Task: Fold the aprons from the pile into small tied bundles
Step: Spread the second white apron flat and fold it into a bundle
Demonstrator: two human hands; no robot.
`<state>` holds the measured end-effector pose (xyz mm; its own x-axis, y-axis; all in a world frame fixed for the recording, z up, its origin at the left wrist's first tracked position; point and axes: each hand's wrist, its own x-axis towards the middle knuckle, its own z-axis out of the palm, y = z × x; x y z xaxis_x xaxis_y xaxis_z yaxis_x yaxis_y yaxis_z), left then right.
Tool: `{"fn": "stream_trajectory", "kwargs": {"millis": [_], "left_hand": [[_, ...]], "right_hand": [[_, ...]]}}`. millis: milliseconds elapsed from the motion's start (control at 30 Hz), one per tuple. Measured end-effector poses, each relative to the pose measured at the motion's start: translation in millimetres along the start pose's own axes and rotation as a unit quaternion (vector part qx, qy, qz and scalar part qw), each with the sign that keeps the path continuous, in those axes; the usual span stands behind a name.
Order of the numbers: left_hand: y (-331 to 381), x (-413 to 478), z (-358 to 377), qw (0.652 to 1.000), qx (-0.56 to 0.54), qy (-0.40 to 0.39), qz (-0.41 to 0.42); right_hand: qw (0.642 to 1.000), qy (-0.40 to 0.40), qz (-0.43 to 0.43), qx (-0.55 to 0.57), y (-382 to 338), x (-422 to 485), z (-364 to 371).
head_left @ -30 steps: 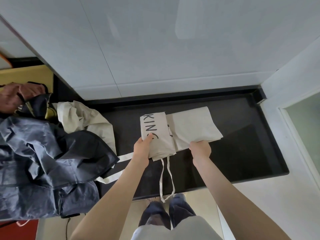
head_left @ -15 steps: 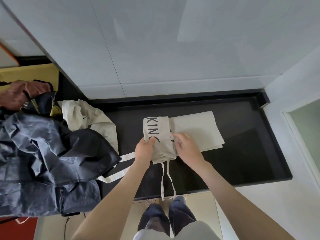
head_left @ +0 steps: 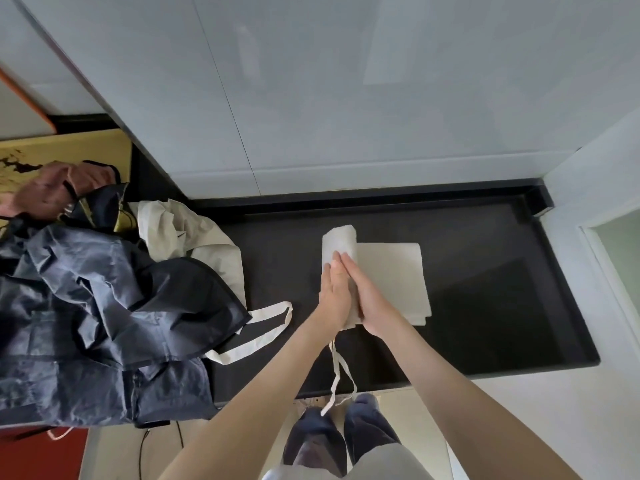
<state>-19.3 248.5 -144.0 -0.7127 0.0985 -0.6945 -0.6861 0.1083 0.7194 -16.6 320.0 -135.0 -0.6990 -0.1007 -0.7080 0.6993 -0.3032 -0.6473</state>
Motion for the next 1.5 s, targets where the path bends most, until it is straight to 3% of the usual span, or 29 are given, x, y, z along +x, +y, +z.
{"fn": "stream_trajectory", "kwargs": {"millis": [67,200,300,500,600,700,867,1000,1067,1133,1267,1367,1500], "left_hand": [[-2.2,2.7,-1.1,1.0,-0.006,0.021,0.008],[-3.7,11.7,-15.3,0.993,0.087,0.071,0.03],[-1.5,17.5,-28.5,0.992,0.12,0.029,0.037],[8.9,13.7,-50.2,0.986,-0.113,-0.112,-0.056],[13.1,5.6,-48.2,0.969,-0.193,-0.142,-0.064],[14.8,2.8,-47.2,0.957,-0.242,-0.144,-0.076],[15.2,2.1,-46.8,0.955,-0.255,-0.133,-0.069],[14.9,0.5,-42.2,0.954,-0.26,-0.136,-0.066],[16.4,2.0,-41.0,0.939,-0.293,-0.154,-0.089],[18.1,5.6,-38.0,0.931,-0.312,-0.158,-0.105],[19.7,3.4,-21.0,0.941,-0.307,-0.079,-0.115],[14.3,4.7,-14.0,0.977,-0.187,-0.051,-0.088],[18.4,-1.7,-5.6,0.993,-0.108,-0.026,-0.04]], "right_hand": [[0.995,-0.003,0.059,0.074,0.3,1.5,-6.8],[0.997,0.069,0.023,0.03,3.8,5.5,-28.9],[0.997,0.062,0.021,0.031,1.3,1.9,-32.5],[0.997,0.001,0.026,0.066,-9.2,-11.3,-30.2],[0.999,0.009,0.0,0.031,-15.6,-9.1,-20.7],[0.995,0.068,-0.043,-0.053,-18.0,-0.9,-14.1],[0.965,0.149,-0.114,-0.186,-11.3,13.9,-13.3],[0.892,0.236,-0.169,-0.348,0.8,21.8,-10.6],[0.868,0.273,-0.172,-0.377,3.6,21.5,-5.5],[0.883,0.262,-0.172,-0.348,2.4,18.6,-2.3],[0.987,0.089,-0.046,-0.124,-7.5,4.6,1.9],[0.999,0.032,0.016,0.006,-8.1,2.8,-2.4],[1.0,-0.01,0.013,-0.004,-10.3,2.7,-4.1]]}}
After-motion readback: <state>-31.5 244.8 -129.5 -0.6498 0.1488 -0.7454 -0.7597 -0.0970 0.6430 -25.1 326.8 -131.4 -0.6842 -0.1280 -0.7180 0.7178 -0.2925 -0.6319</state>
